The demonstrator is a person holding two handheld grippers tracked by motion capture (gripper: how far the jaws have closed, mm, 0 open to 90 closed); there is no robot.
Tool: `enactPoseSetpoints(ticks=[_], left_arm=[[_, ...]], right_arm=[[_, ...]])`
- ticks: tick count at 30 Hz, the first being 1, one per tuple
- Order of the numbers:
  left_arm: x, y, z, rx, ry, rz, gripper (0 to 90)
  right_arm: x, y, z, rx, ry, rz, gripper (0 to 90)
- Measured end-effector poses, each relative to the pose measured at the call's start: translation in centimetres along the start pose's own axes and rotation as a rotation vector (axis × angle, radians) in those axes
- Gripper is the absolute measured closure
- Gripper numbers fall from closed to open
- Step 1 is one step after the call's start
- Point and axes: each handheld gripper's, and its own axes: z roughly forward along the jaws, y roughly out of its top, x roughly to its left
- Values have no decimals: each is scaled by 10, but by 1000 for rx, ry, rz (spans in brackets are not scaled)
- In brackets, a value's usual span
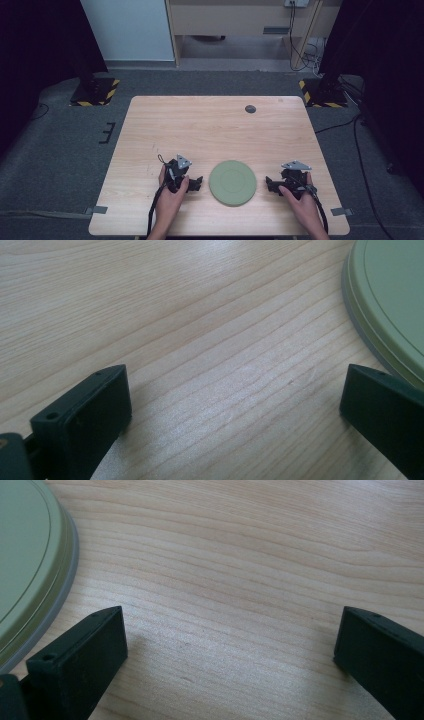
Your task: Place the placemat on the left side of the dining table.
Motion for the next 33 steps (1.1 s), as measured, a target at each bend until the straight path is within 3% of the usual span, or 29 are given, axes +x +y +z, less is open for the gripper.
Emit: enactPoseSetpoints(ticks=[4,11,14,17,21,23,24,25,27,30,32,33], left_arm=[[-2,1,1,-1,18,-18,0],[-2,0,0,1,16,-13,0],[-5,-2,-2,-4,-6,12,0],[-10,-9,-11,-42,3,46,23],[-15,-14,-21,-65,-68,14,19],[-16,-15,-24,-69,-78,6,22],[-19,-16,-29,-83,-92,16,22],[-21,-16,-32,-92,-103,19,23],[-24,-17,-33,-97,-125,6,25],[-32,-14,-32,-99,-147,29,31],[-37,-13,-32,-120,-188,45,29],[-43,-11,-32,-130,-213,74,25]], right_arm=[[0,0,0,0,4,-7,8],[0,0,0,3,12,-9,6],[0,1,1,0,14,-12,6],[-1,1,1,1,16,-10,7],[-1,1,-2,-3,25,-6,45],[0,1,-6,-8,40,-9,39],[0,1,-9,-17,52,-14,40],[3,0,-20,-59,94,-31,31],[6,-2,-24,-66,94,-37,36],[12,-3,-28,-77,117,-61,35],[17,-3,-29,-81,133,-81,36],[19,-3,-28,-80,141,-88,37]])
